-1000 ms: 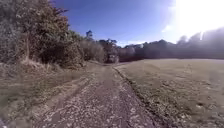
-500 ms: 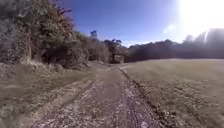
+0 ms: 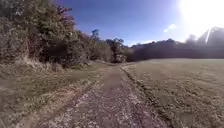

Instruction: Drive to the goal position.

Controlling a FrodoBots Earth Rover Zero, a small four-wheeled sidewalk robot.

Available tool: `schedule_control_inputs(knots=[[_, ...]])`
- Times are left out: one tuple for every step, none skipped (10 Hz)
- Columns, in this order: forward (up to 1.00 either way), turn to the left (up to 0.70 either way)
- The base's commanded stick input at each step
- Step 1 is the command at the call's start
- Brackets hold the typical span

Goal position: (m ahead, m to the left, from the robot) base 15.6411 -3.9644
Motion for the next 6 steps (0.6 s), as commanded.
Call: schedule_control_inputs(knots=[[0.60,0.00],[0.60,0.00],[0.60,0.00],[0.60,0.00],[0.60,0.00],[0.60,0.00]])
